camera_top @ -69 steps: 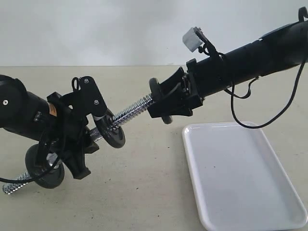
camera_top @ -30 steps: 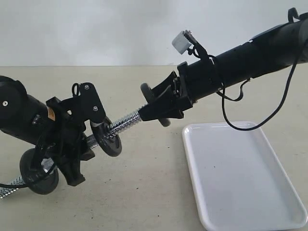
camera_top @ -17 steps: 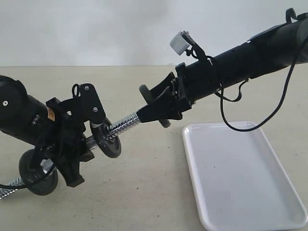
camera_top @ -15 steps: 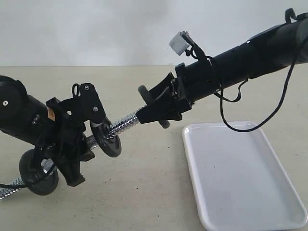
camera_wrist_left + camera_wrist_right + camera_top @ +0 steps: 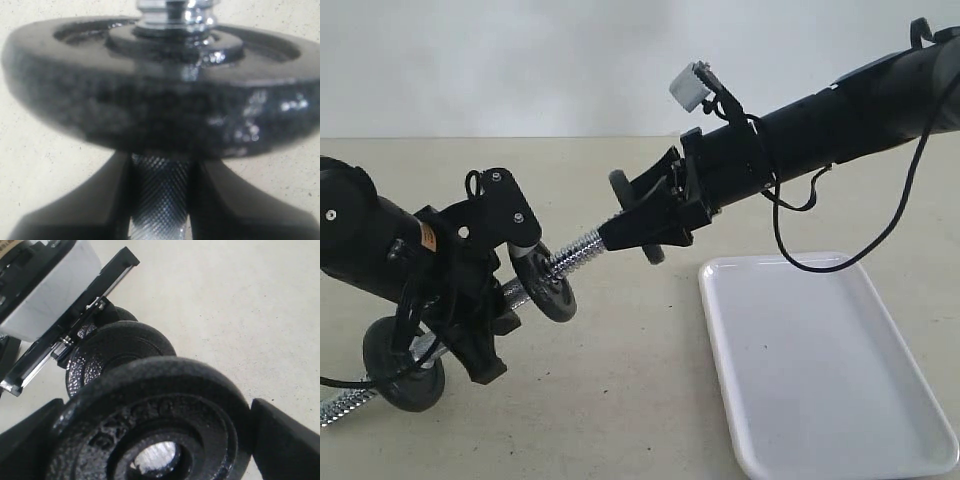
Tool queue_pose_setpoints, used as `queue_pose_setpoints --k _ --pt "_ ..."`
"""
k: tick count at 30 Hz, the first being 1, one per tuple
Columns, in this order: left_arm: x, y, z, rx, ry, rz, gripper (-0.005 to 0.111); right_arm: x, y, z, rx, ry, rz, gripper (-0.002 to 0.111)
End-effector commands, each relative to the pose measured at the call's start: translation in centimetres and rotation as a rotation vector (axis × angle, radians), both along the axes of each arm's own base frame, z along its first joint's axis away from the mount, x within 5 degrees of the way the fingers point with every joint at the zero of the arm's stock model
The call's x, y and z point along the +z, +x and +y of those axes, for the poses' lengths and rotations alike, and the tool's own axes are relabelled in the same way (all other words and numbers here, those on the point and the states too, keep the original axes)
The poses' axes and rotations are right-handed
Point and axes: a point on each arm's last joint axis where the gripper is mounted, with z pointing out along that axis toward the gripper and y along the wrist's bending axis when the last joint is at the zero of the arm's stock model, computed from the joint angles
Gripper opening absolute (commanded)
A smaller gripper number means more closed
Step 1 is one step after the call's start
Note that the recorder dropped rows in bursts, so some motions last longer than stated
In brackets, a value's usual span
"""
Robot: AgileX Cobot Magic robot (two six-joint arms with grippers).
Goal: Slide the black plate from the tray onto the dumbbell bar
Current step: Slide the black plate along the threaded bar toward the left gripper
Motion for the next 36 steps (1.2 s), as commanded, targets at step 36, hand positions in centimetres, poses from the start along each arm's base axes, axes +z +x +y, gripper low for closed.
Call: queue_pose_setpoints --k 36 --pt "3.9 2.2 -1.0 0.075 -0.204 -0.306 0.004 -0.5 -1.8 3.3 0.120 0.070 0.060 0.000"
